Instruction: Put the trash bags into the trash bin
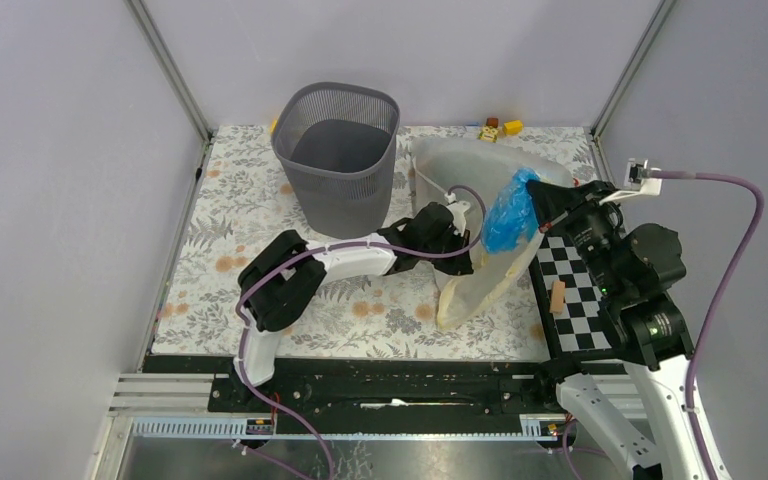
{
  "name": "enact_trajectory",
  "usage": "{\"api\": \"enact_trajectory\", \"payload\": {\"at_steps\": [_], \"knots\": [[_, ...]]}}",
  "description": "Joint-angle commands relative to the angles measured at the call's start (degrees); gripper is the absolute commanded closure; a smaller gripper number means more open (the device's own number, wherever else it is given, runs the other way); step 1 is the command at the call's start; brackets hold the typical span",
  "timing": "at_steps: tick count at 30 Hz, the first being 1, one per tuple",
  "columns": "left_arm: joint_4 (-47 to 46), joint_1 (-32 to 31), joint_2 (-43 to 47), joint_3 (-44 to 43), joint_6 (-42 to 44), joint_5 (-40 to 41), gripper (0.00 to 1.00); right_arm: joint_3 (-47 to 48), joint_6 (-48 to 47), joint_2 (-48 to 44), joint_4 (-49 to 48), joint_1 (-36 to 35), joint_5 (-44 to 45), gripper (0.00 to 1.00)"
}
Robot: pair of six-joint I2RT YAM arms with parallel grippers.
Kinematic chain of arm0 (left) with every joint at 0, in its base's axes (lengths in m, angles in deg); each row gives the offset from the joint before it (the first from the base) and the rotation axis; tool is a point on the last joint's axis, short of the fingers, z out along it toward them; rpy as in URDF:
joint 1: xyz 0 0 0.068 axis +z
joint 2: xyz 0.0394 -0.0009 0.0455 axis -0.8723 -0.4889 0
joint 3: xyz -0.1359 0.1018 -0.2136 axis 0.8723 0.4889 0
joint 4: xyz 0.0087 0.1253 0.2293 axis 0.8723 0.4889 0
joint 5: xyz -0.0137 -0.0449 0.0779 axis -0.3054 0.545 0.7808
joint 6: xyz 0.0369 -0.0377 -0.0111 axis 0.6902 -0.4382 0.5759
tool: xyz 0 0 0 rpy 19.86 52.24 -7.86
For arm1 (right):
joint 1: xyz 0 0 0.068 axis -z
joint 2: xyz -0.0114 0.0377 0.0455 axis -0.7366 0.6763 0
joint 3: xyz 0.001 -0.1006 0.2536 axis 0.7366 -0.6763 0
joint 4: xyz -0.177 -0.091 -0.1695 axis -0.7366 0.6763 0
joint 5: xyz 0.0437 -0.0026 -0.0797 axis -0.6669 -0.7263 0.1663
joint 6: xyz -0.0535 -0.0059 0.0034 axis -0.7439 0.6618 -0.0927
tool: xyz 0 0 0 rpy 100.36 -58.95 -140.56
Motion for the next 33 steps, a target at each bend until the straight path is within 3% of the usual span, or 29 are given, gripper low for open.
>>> {"api": "enact_trajectory", "payload": {"at_steps": [1,5,10,18,21,23,25,29,31,33], "knots": [[-0.68,0.80,1.21,0.22,1.88,2.67,0.89,1.95,3.42,-1.17,-3.59,-0.05,-4.63,1.00],[1.12,0.81,5.22,2.43,2.89,3.45,0.71,2.22,7.88,0.77,-2.16,-0.06,-8.77,1.00],[1.46,0.86,14.65,8.83,2.64,8.00,0.42,-1.52,10.33,3.46,-2.34,-0.06,-13.72,1.00],[6.44,1.32,36.39,22.06,1.86,16.87,0.17,-8.43,14.81,14.30,-4.33,-0.86,-31.37,1.00],[8.88,2.21,45.20,27.67,0.70,18.11,0.04,-8.88,14.76,20.42,-5.51,-6.78,-31.18,1.00],[10.37,2.47,51.20,30.56,0.39,18.32,0.02,-8.22,13.70,24.54,-6.35,-12.18,-29.16,1.00],[11.60,2.54,56.83,32.62,-0.29,18.01,0.01,-7.83,13.92,27.20,-8.53,-14.07,-29.84,0.81],[16.14,2.59,63.87,33.37,-0.91,19.95,0.01,-6.30,12.61,29.80,-10.02,-14.63,-31.90,0.27],[17.44,2.59,64.25,33.38,-0.39,20.85,0.01,-5.90,11.38,28.90,-9.93,-14.65,-31.14,0.13],[18.10,2.61,62.94,33.73,-0.08,22.27,0.01,-5.61,9.73,26.86,-8.22,-14.60,-27.31,0.11]]}}
